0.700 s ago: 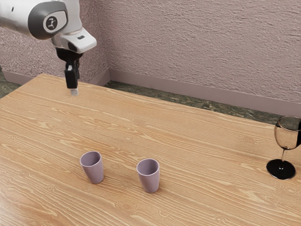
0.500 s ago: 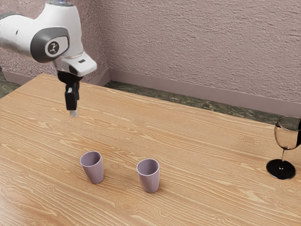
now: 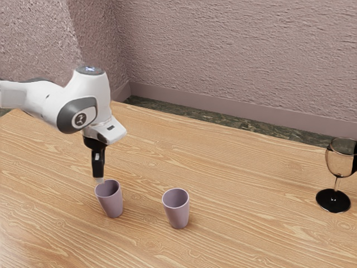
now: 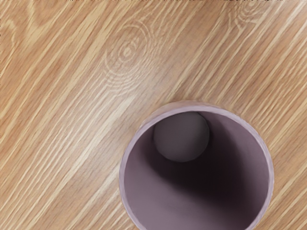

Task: Place the left cup onto the right cup

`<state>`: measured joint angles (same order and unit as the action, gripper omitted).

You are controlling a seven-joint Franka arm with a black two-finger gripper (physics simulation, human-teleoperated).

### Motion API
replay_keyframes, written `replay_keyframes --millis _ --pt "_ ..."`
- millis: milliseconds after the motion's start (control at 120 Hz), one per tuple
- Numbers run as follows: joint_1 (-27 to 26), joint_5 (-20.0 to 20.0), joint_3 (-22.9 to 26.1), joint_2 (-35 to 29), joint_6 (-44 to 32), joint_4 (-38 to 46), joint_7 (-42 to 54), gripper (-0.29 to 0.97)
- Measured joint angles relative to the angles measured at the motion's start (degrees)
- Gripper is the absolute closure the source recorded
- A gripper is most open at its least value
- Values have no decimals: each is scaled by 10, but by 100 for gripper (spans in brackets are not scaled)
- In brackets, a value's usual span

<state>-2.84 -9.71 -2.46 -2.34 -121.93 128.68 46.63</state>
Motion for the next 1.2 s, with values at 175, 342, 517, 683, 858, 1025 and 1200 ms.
replay_keyframes --millis 175,342,517,683,858,1025,1200 --pt "-1 -9 0 24 -68 28 -8 0" --pt "1 -13 0 37 -100 31 -16 13" --pt "12 -14 0 40 -115 41 -25 54" --pt "24 -14 0 43 -122 43 -34 69" --pt "22 -15 0 40 -125 42 -45 75" --pt "7 -16 1 37 -127 42 -55 77" --pt "-3 -17 8 10 -120 35 -65 78"
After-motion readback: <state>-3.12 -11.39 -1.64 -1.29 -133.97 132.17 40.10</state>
